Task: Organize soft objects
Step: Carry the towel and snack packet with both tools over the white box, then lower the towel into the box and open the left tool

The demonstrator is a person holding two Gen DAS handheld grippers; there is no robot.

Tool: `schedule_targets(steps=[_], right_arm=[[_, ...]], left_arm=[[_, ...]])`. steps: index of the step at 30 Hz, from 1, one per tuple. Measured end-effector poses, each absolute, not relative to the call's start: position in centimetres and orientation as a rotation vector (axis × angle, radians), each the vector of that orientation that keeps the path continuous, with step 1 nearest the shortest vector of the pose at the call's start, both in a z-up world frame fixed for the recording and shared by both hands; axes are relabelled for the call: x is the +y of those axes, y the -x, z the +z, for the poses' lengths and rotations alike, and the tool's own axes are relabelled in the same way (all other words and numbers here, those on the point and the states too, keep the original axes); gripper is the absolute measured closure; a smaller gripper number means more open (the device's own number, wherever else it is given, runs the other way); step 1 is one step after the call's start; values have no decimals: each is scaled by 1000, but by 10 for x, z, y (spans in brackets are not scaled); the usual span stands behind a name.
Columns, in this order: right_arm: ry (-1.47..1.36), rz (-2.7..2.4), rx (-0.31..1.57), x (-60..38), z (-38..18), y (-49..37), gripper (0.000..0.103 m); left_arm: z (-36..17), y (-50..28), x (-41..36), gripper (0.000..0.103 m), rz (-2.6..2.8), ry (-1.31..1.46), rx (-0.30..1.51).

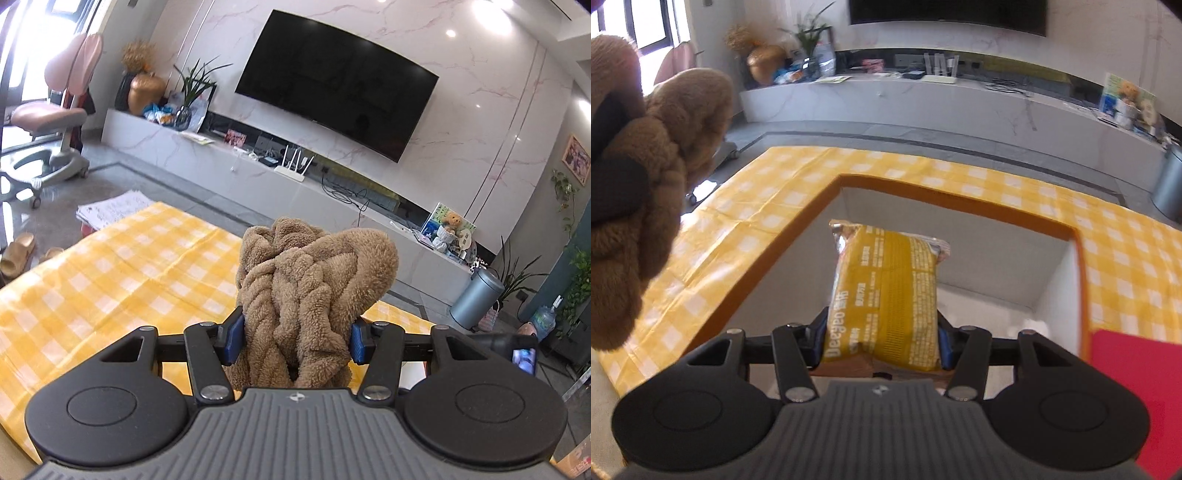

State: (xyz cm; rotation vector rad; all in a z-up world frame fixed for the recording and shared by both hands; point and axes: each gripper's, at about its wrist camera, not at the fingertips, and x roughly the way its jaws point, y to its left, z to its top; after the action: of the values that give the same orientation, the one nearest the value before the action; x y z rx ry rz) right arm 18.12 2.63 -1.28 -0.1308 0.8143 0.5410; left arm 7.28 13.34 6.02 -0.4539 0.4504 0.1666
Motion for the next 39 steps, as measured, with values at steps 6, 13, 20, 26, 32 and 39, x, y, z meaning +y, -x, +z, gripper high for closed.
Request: schedule_targets(steps=[6,13,20,26,32,39], right_arm=[[227,502,687,12,-3,-155,15],[178,339,535,-77,30,-132,14],[31,360,526,-126,30,-130,14],[48,381,522,-125,17,-145,14],[28,385,536,-134,13,-164,16],[-10,360,525,-147,13,-173,16]], left_arm=[[62,-71,133,42,154,446,437],[58,-83,112,42,85,416,446],[39,-120,69,42,53,268,510],[22,-148,44,42,32,165,585],[3,-167,22,42,26,81,675],[-9,-182,7,42,53,49,703]])
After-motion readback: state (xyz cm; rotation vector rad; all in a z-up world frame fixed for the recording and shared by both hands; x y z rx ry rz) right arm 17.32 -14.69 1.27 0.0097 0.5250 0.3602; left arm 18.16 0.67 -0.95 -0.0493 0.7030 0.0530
